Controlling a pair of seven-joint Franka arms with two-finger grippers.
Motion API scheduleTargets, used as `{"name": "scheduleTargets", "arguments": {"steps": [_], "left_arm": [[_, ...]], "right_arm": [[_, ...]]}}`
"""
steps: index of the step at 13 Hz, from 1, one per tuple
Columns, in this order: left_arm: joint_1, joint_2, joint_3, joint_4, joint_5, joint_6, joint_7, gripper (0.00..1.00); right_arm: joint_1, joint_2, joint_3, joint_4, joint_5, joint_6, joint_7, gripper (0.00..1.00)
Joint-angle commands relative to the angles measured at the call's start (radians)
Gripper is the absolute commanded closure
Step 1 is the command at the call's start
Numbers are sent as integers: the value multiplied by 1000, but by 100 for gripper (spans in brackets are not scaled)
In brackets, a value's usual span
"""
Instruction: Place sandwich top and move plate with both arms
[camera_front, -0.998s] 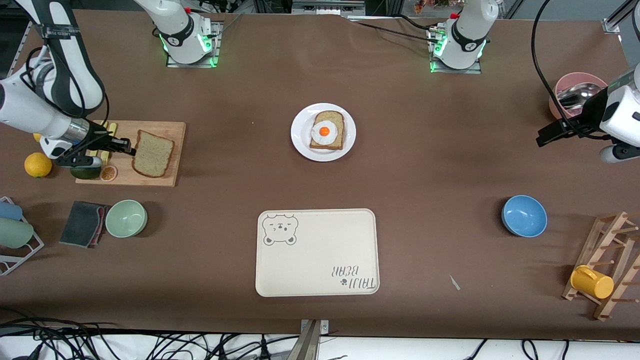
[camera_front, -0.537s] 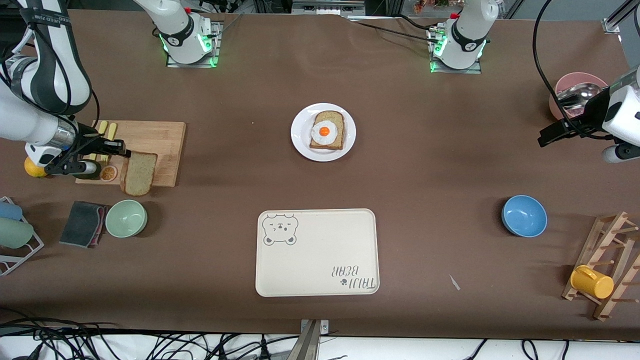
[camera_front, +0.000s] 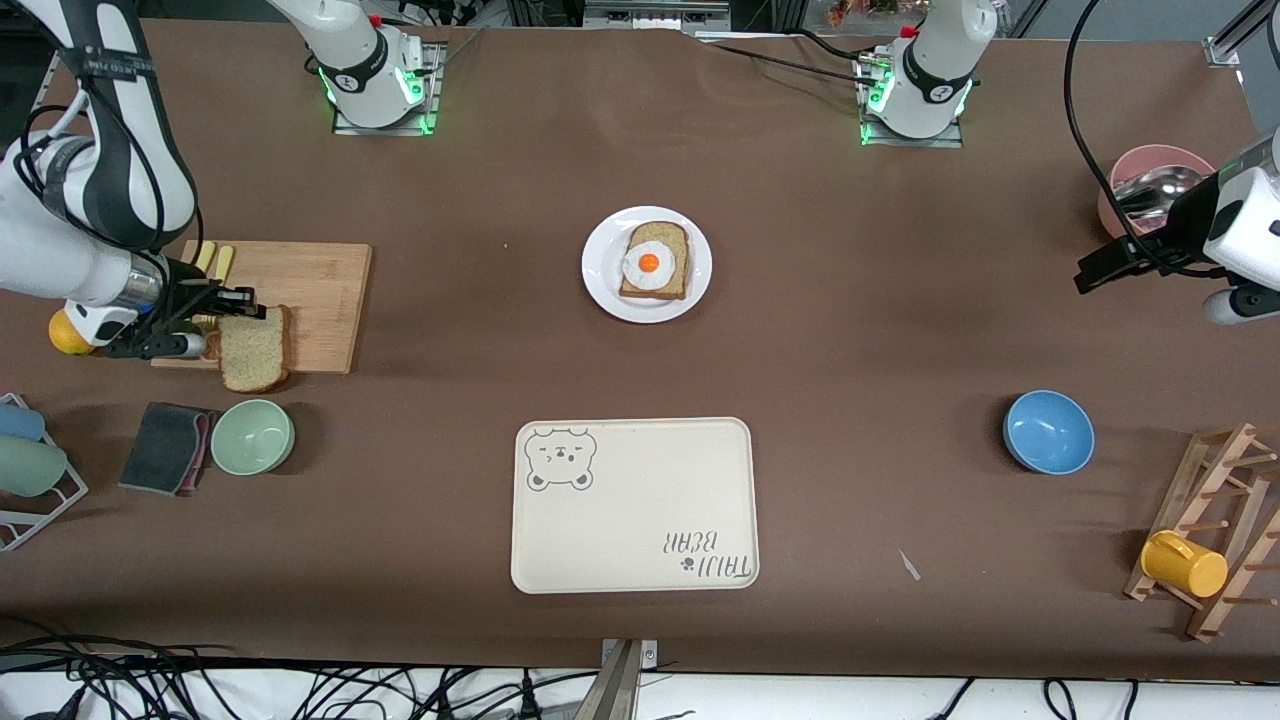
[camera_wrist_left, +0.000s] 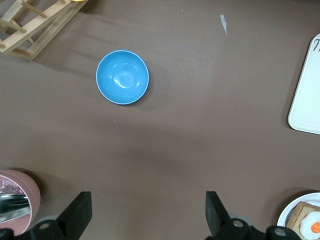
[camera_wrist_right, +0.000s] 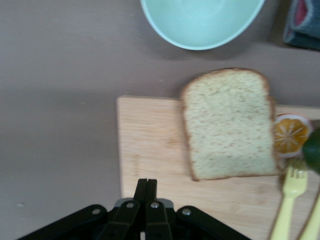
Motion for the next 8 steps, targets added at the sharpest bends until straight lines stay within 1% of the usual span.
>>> {"name": "scheduleTargets", "arguments": {"steps": [1, 3, 5, 8], "left_arm": [[1, 1, 2, 40, 17, -28, -2, 0], [-2, 2, 1, 42, 17, -26, -2, 0], [-3, 1, 1, 45, 18, -26, -6, 0], [1, 2, 1, 45, 17, -26, -6, 0]], "right_arm": [[-3, 34, 0, 5, -64, 46, -21, 47], [-3, 54, 0, 5, -146, 113, -22, 44], [5, 77, 2, 12, -153, 127, -5, 40], [-13, 141, 0, 8, -153, 218, -20, 33]]}}
